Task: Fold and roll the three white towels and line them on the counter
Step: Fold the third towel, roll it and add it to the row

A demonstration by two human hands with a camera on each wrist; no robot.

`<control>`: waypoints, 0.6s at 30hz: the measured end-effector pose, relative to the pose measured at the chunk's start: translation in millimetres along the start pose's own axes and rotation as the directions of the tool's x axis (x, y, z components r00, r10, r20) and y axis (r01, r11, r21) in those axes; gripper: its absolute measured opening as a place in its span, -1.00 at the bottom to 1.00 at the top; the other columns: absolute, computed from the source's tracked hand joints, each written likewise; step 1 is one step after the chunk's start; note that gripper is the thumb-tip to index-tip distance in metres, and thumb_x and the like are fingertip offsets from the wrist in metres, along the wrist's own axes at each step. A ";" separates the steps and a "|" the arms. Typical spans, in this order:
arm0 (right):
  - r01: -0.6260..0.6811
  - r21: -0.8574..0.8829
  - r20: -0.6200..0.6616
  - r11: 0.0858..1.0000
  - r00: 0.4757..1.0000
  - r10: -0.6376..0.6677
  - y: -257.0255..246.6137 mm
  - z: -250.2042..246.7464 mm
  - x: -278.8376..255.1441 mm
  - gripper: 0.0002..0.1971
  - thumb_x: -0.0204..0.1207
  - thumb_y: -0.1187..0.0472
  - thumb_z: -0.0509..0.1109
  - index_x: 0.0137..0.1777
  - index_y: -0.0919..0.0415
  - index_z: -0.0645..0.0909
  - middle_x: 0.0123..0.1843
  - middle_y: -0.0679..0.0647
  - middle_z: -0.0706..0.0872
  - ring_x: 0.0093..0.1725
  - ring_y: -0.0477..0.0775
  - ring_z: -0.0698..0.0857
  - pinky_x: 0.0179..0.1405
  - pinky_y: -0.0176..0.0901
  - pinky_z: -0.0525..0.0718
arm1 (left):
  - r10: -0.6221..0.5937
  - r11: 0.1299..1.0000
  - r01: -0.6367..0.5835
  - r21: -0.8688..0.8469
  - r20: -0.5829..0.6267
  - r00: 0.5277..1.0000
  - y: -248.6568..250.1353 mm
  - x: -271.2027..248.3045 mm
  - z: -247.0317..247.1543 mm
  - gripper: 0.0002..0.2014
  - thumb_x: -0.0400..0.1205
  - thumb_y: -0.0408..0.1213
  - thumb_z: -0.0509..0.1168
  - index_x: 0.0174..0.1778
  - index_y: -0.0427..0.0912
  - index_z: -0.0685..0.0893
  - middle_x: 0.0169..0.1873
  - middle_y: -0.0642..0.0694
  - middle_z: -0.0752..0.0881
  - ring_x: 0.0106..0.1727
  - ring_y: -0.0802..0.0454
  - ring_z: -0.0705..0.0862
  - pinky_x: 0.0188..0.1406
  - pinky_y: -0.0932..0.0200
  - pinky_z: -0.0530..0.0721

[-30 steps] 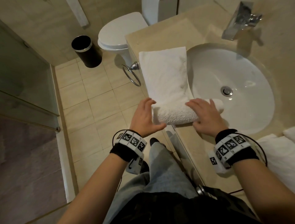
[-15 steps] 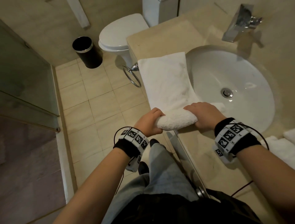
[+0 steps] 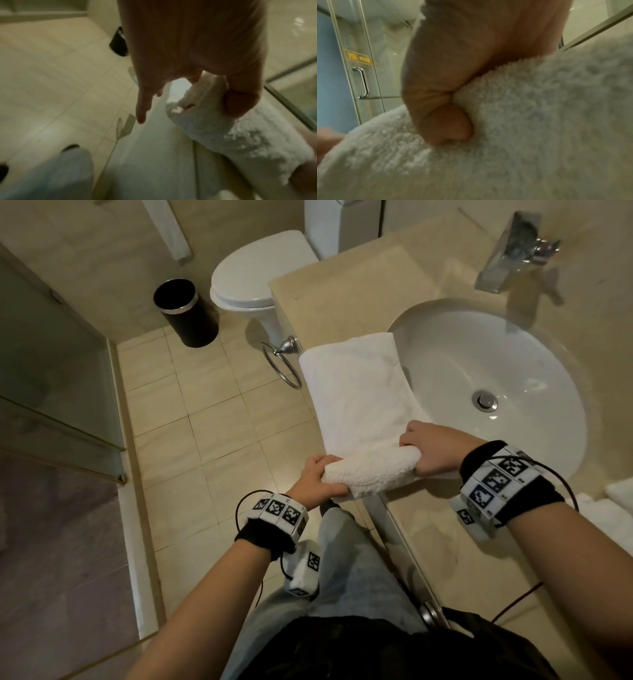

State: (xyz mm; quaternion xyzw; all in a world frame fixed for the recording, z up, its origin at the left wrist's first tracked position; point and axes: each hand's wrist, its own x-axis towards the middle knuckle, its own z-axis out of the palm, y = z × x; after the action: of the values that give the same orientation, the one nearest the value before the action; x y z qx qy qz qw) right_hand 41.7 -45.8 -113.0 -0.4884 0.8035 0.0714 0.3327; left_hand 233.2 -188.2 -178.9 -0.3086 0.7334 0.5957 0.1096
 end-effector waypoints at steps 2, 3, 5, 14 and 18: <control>-0.008 -0.008 0.036 1.000 0.999 0.008 -1.6 -6.9 4.4 -0.75 0.31 0.23 0.40 -0.01 0.08 0.52 -0.02 0.04 0.46 0.00 0.15 0.58 0.02 0.00 0.60 | -0.077 0.964 0.090 -0.250 0.061 0.995 2.1 -3.2 3.3 -0.49 0.24 -0.25 0.41 0.14 -0.04 0.51 0.15 -0.15 0.52 0.17 -0.08 0.55 0.09 0.03 0.64; -0.009 -0.007 0.048 1.000 0.999 0.009 -2.2 -10.3 6.8 -0.78 0.29 0.26 0.40 -0.07 0.08 0.52 -0.03 0.07 0.53 -0.02 0.16 0.59 0.00 -0.03 0.61 | -0.119 0.916 0.147 -0.372 0.097 0.988 3.5 -3.9 4.4 -0.56 0.31 -0.34 0.39 0.11 -0.02 0.51 0.08 -0.12 0.55 0.11 -0.06 0.58 0.01 0.03 0.67; -0.026 0.006 0.072 1.000 0.997 0.025 -2.7 -15.8 11.4 -0.83 0.25 0.29 0.39 -0.16 0.10 0.55 -0.07 0.13 0.65 -0.06 0.16 0.62 -0.03 -0.04 0.64 | -0.163 0.821 0.204 -0.533 0.125 0.979 5.7 -3.1 6.3 -0.59 0.36 -0.47 0.34 0.09 -0.04 0.52 0.05 -0.12 0.59 0.09 -0.08 0.59 0.07 -0.04 0.65; -0.115 0.213 0.089 0.970 0.991 0.098 9.3 -29.4 17.5 -0.54 0.26 0.09 0.41 0.17 0.17 0.49 0.05 0.18 0.64 0.00 0.17 0.59 -0.03 -0.05 0.55 | -0.278 0.736 0.208 -0.644 -0.007 0.961 11.1 8.9 5.2 -0.82 0.47 -0.48 0.32 -0.03 -0.30 0.57 0.09 -0.29 0.60 0.07 -0.16 0.58 0.20 -0.21 0.60; -0.141 0.300 0.071 0.943 0.990 0.126 21.5 -28.4 17.1 -0.44 0.03 -0.06 0.33 0.08 0.13 0.56 0.05 0.13 0.67 0.01 0.15 0.61 0.02 0.00 0.57 | -0.324 0.698 0.208 -0.686 -0.042 0.945 15.7 12.6 7.8 -0.91 0.53 -0.50 0.25 -0.12 -0.26 0.52 -0.03 -0.23 0.61 -0.07 -0.13 0.62 0.07 -0.14 0.67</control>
State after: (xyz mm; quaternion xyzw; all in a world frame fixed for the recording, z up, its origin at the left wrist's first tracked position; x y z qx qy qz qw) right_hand 5.5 -59.8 -106.1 -0.3738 0.8273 -0.0183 0.4188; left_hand 212.5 -183.3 -174.9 -0.4767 0.4222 0.7708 0.0169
